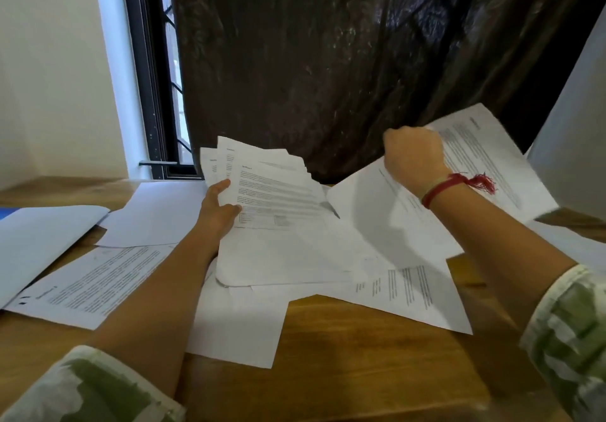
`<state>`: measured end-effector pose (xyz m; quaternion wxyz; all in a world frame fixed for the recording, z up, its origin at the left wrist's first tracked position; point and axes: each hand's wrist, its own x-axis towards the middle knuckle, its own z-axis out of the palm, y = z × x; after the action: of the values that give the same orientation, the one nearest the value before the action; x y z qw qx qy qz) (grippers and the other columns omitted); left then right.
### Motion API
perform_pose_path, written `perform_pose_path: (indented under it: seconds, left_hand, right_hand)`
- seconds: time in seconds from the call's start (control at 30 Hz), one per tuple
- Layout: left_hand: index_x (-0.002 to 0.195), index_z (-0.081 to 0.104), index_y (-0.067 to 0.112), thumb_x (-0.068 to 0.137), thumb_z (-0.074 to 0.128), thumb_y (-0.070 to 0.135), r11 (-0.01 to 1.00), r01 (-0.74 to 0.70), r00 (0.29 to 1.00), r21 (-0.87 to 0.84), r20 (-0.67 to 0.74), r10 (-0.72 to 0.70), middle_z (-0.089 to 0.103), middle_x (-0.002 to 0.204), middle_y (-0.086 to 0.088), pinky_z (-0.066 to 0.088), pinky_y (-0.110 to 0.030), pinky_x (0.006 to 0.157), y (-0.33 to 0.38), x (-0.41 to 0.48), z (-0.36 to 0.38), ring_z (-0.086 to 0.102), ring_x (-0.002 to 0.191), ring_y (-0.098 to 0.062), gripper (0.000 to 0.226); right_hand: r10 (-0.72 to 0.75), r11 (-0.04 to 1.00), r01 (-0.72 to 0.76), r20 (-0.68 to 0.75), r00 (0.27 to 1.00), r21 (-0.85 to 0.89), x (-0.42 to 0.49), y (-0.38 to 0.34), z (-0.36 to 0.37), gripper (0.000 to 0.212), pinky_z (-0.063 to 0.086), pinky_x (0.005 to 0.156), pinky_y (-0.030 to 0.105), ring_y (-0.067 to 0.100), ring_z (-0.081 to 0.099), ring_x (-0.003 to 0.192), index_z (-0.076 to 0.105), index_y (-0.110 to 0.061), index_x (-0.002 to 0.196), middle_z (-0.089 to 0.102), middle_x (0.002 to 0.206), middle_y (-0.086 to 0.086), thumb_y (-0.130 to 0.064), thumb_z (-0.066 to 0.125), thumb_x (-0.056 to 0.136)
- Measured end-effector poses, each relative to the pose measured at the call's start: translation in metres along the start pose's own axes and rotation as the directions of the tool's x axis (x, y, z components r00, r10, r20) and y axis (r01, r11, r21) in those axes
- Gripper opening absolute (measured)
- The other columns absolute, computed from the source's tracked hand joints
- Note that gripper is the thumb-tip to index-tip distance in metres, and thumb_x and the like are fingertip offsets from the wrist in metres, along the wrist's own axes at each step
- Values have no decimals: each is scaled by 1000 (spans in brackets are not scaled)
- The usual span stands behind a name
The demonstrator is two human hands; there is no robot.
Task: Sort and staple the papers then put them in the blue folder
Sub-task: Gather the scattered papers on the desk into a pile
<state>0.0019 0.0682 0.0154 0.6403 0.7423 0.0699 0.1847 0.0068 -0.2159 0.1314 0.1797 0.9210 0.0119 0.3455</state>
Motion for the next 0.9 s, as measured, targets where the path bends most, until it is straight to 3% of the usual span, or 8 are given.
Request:
perform_pose_path:
  seconds: [0.17,0.27,0.37,0.53,0.63,0.77,0.83,0.9]
  left_hand:
    - [143,36,21,94,54,-2,994,-52,993,92,113,42,34,149,-5,41,-26,89,1,-4,4,41,128,-24,57]
    - [142,36,24,94,55,0,987,-79,985,140,162,56,33,150,-4,42,-29,95,0,-4,5,40,129,-22,56]
    - [142,37,23,94,55,0,990,-70,986,124,162,49,35,149,-4,43,-31,96,0,-3,6,41,128,-22,56]
    - [143,37,19,93,53,-4,998,-36,996,42,79,33,43,142,-9,48,-22,75,-3,-1,5,49,113,-20,57]
    - [143,36,17,93,54,-1,997,-53,997,54,53,50,45,142,-9,48,-33,89,-3,-2,7,50,120,-25,56]
    - [139,39,19,93,59,9,998,-35,999,47,33,33,45,142,-7,47,-37,94,0,-4,11,50,121,-26,51]
    - [140,39,18,93,60,9,999,-31,999,34,36,30,46,142,-8,46,-34,92,1,-6,12,51,120,-26,52]
    - [141,37,17,94,57,7,999,-39,998,14,45,38,46,141,-8,45,-30,87,0,-6,11,51,114,-23,52]
  right_hand:
    - [-138,953,195,-242,960,231,6,-37,-3,38,47,63,33,25,55,65,48,-13,89,53,71,7,-50,46,97]
    - [-173,900,290,-342,924,326,11,-58,-2,21,47,58,35,34,63,68,58,-8,94,65,77,12,-29,58,93]
    - [-243,833,354,-295,924,424,16,-80,-5,19,40,60,35,35,62,77,56,-8,109,66,91,13,-7,49,91]
    - [-490,671,454,-108,865,586,-7,-122,1,39,51,70,37,27,61,78,42,-21,129,66,97,9,-8,49,93]
    - [-455,650,370,-50,889,663,-25,-141,14,29,46,70,32,28,60,85,51,-17,121,66,101,11,-11,52,92]
    - [-338,586,180,37,940,790,-37,-161,25,7,53,73,35,24,60,81,66,-11,89,67,90,7,-9,59,88]
    - [-325,488,42,137,936,872,-36,-167,25,6,50,71,30,20,59,78,65,-11,82,66,84,4,-13,67,87]
    - [-376,254,-185,273,885,949,-37,-169,17,15,57,74,29,21,66,74,67,-9,84,71,86,11,-24,71,87]
